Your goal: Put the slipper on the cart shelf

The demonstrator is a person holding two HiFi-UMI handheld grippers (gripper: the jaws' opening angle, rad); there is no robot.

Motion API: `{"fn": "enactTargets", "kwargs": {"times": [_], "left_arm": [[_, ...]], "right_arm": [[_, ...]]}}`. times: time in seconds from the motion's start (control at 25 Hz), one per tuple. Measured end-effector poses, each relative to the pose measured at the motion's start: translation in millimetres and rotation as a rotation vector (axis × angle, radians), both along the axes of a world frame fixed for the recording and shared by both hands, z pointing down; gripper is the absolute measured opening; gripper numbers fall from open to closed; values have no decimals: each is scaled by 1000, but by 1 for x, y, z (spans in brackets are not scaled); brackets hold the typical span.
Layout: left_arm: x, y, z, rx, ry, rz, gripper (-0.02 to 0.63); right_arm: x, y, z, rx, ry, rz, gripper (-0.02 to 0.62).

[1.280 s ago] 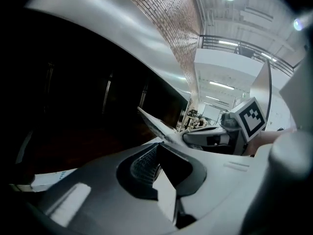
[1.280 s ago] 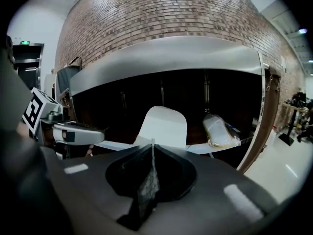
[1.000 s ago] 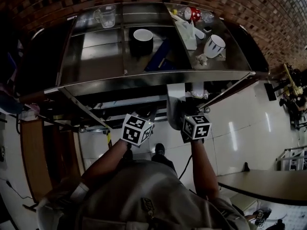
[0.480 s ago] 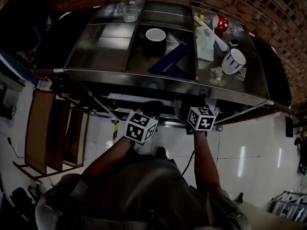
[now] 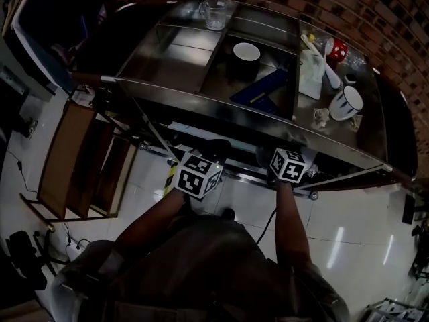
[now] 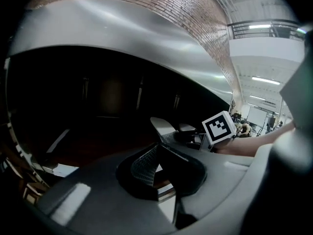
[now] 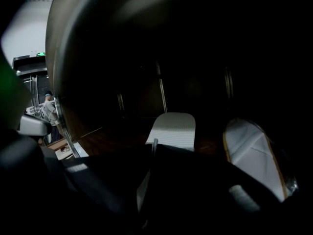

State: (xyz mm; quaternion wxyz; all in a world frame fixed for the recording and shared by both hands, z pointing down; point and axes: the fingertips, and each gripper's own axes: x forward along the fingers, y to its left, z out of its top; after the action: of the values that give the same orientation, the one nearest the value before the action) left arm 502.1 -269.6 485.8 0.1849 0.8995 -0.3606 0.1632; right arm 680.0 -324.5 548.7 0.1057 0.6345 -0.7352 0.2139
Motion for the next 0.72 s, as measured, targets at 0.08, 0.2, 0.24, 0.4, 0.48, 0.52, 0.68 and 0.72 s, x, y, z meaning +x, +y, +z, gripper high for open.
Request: {"fn": "enactTargets", "kwargs": {"times": [0.08,0.2,0.24,0.4,0.48,0.52,0.68,0.72], "left_arm": [[-4,1,-2,0,4,-4,8],[-4,4,-4,-1,15,6,8],[-3,6,-5,-1,20,12,8],[0,4,-10,6,45,35,8],[1,3,-13,10,58,44,8],[2,2,-14,10,64,50,8],[7,1,-22,25,85,77,8],[7,1,-25,34,90,80,8]], "right_arm": [[-4,1,-6,18,-5,-19,50],[-7,10,-18,41,8,-22,81],[-8,14,-22,48,10,-19,81],[-21,32,-47,94,1,-31,81],[-30,42,-59,117,-18,-46,80],[-34,48,-64,126,-30,-50,76],[-46,64,-85,171,-61,-64,0],[-52,66,-91,181,-66,-80,0]]}}
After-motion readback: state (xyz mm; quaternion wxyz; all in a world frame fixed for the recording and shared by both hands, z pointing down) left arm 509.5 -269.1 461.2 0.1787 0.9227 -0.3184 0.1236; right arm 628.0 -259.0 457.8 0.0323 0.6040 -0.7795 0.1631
